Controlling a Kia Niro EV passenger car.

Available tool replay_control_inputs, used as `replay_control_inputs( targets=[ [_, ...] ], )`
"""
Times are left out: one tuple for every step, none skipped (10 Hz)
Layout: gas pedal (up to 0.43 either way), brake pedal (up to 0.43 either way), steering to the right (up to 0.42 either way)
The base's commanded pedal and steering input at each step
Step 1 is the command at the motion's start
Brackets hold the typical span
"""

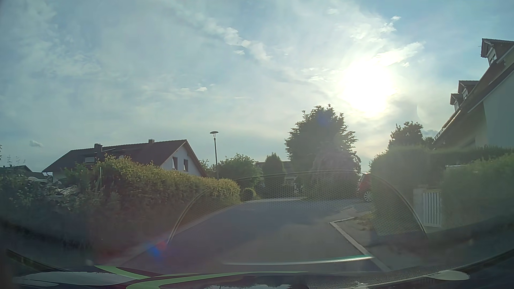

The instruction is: Follow the waypoints while adhering to traffic rules and regulations

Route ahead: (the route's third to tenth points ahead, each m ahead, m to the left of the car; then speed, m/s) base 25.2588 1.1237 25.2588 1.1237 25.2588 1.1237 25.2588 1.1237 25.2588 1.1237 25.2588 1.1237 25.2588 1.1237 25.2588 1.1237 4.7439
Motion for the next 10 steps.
replay_control_inputs(
  targets=[
    [0.177,0.0,0.025],
    [0.169,0.0,0.025],
    [0.157,0.0,0.024],
    [0.157,0.0,0.024],
    [0.15,0.0,0.024],
    [0.15,0.0,0.024],
    [0.15,0.0,0.021],
    [0.15,0.0,0.014],
    [0.13,0.0,0.006],
    [0.098,0.0,0.001]
  ],
)
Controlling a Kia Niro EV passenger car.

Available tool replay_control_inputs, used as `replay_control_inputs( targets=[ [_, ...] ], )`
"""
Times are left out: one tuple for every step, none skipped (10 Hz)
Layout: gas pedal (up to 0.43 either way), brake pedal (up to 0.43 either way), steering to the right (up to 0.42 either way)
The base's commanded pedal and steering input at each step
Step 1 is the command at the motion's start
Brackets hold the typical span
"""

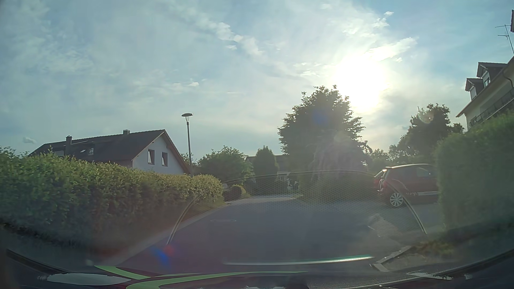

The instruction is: Follow the waypoints while adhering to traffic rules and regulations

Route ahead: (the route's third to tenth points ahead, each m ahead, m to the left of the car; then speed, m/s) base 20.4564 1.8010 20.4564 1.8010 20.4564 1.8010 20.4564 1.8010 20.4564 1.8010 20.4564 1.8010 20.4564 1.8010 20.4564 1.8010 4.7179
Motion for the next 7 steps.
replay_control_inputs(
  targets=[
    [0.098,0.0,0.001],
    [0.098,0.0,0.0],
    [0.098,0.0,0.001],
    [0.098,0.0,0.0],
    [0.098,0.0,0.0],
    [0.098,0.0,0.0],
    [0.098,0.0,0.0]
  ],
)
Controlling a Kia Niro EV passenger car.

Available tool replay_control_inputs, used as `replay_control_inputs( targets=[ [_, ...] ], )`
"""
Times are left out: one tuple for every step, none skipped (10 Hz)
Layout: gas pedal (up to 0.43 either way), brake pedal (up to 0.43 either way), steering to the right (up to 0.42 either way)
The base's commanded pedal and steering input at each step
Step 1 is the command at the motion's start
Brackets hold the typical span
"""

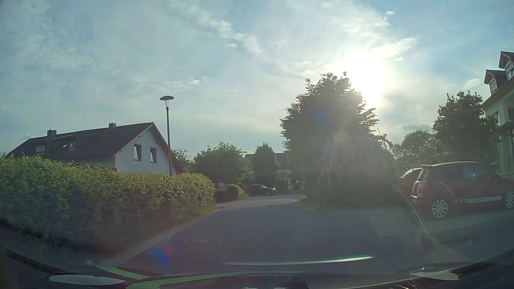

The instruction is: Follow the waypoints while adhering to traffic rules and regulations

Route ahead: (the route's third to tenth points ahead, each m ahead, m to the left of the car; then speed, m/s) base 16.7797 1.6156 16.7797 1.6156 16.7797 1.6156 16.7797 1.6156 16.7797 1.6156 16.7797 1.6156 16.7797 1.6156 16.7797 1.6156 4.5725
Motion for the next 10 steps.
replay_control_inputs(
  targets=[
    [0.098,0.0,0.0],
    [0.098,0.0,0.0],
    [0.079,0.0,0.0],
    [0.079,0.0,0.0],
    [0.079,0.0,0.0],
    [0.079,0.0,0.0],
    [0.079,0.0,0.0],
    [0.079,0.0,0.0],
    [0.079,0.0,0.0],
    [0.079,0.0,0.0]
  ],
)
